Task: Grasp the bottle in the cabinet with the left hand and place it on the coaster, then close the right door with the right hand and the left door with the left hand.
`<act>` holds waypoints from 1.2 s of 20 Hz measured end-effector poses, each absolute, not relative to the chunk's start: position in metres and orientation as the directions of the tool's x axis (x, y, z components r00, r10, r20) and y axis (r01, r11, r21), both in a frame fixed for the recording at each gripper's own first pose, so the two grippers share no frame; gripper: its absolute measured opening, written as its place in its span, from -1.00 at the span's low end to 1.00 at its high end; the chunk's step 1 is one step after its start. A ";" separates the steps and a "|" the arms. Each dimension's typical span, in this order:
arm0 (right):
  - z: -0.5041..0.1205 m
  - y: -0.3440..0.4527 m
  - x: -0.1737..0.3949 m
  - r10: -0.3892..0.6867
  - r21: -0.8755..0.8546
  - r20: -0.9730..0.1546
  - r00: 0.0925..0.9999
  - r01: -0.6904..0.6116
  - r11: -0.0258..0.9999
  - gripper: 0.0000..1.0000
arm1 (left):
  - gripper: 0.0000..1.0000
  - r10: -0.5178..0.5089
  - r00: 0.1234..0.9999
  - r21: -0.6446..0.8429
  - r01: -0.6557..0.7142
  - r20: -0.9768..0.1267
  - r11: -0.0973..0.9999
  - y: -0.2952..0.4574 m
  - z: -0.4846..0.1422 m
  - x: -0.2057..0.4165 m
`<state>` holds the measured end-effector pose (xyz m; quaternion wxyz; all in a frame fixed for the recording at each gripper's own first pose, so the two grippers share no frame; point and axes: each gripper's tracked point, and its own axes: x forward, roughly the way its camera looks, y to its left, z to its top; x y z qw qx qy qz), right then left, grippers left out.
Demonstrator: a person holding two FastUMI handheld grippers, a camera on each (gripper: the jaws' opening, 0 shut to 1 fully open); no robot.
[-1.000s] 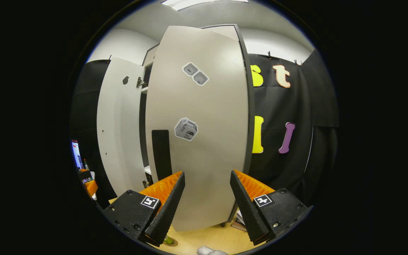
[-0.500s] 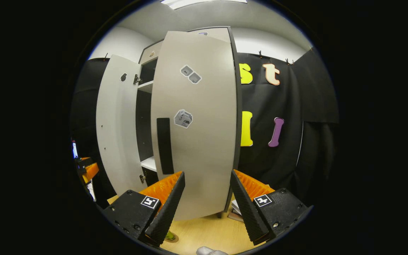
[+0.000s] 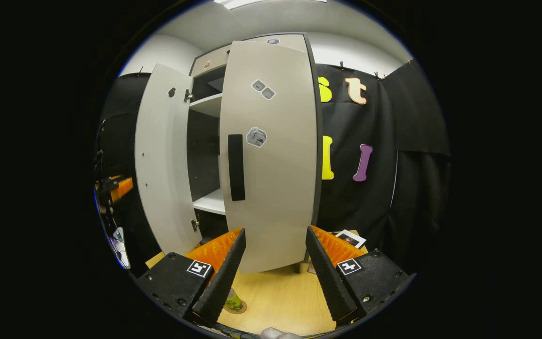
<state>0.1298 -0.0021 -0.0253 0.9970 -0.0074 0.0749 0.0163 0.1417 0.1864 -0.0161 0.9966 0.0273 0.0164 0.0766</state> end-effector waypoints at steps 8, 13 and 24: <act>-0.028 -0.014 0.128 -0.002 -0.023 -0.169 0.986 -0.002 1.000 0.59 | 0.92 0.213 0.977 0.038 -0.212 -0.012 0.976 0.262 0.011 0.183; -0.027 -0.034 0.122 -0.038 -0.028 -0.174 0.984 0.033 0.999 0.60 | 0.92 0.193 0.980 0.014 -0.193 -0.047 0.981 0.270 0.003 0.217; -0.034 -0.049 0.114 -0.049 -0.003 -0.190 0.980 0.049 0.999 0.60 | 0.84 0.144 0.988 -0.023 -0.146 -0.055 0.989 0.254 -0.007 0.227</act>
